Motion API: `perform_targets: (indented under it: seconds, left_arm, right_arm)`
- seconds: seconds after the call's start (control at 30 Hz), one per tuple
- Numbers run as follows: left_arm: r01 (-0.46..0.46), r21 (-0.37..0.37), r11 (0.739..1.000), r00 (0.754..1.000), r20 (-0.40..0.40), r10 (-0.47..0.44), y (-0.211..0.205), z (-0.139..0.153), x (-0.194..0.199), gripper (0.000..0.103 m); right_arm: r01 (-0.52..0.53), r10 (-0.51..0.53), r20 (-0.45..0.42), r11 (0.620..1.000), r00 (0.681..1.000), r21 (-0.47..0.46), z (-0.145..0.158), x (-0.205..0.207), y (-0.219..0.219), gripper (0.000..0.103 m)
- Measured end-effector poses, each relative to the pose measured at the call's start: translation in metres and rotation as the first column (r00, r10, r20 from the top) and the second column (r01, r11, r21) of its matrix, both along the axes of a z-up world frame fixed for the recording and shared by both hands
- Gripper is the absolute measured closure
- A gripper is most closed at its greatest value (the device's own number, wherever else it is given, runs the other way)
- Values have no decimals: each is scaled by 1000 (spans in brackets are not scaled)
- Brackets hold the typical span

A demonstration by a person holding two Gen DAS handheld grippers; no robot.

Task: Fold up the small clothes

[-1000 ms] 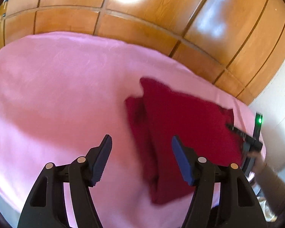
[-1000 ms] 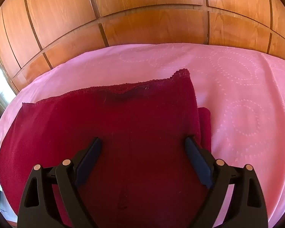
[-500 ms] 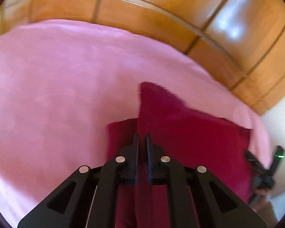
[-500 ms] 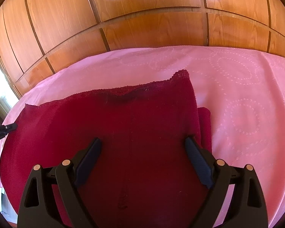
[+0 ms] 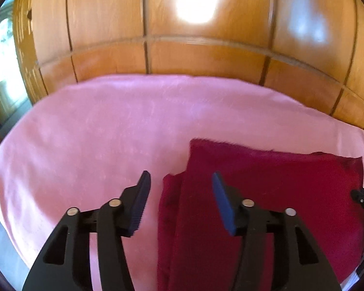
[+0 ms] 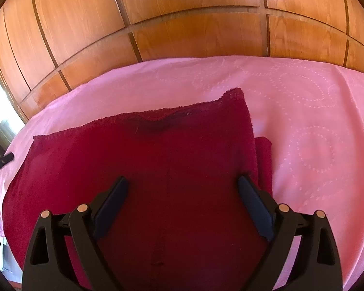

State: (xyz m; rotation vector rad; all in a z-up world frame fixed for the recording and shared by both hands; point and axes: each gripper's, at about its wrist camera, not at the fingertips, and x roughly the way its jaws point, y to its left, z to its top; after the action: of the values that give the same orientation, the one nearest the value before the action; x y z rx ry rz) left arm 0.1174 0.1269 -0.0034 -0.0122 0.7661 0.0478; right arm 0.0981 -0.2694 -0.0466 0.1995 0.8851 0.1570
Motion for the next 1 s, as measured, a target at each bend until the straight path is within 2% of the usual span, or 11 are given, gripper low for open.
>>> perform_targets:
  seconds: [0.1,0.23,0.4,0.6,0.83,0.93,1.0]
  left_arm:
    - [36,27,999,999,27,-37,-13,7,-5,50]
    - [71,23,997,996,45,-72,-21,7,-9,50]
    - [100,26,995,995,27,-101,-36,0,-3,50]
    - [117,25,993,993,1,-117,-43,-10,2,50]
    - [121,19,992,992,-30,-120,-44,-23,13,50]
    - [117,19,993,991,-64,-116,-43,-34,20,50]
    - [106,2,994,990,-92,-105,-41,-44,25,49]
  right_arm:
    - [-13,13,-22,1000,1000,-10,12,5,1,10]
    - [-21,21,26,1000,999,-7,36,12,-1,10]
    - [-28,29,30,999,999,-27,42,28,-2,10]
    - [-32,31,-21,999,999,-34,31,51,-6,13]
    - [22,-27,-82,998,996,-56,10,72,-18,14]
    - [65,-69,-169,998,983,-28,-15,87,-29,16]
    - [79,-77,-165,997,983,6,-21,92,-34,14]
